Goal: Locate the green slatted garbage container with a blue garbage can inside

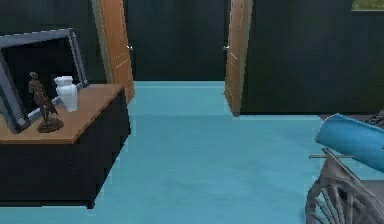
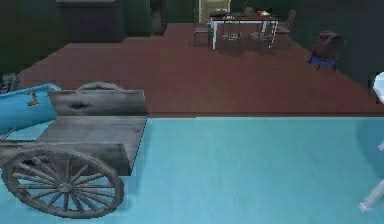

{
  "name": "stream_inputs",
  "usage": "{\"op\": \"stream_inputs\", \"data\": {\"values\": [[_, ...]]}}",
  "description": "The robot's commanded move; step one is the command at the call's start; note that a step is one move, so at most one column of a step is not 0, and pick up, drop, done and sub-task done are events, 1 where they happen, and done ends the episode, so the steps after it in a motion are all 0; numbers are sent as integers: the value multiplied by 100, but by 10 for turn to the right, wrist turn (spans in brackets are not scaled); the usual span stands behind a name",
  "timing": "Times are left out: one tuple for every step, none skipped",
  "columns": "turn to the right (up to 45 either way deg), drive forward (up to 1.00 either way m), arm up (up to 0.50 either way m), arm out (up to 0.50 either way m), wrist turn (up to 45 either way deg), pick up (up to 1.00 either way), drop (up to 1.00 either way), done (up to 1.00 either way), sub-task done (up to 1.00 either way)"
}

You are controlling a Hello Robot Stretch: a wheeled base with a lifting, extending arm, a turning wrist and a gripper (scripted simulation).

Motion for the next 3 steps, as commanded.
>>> {"op": "stream_inputs", "data": {"values": [[0, 100, 0, 0, 0, 0, 0, 0, 0], [0, 100, 0, 0, 0, 0, 0, 0, 0], [-90, 0, 0, 0, 0, 0, 0, 0, 0]]}}
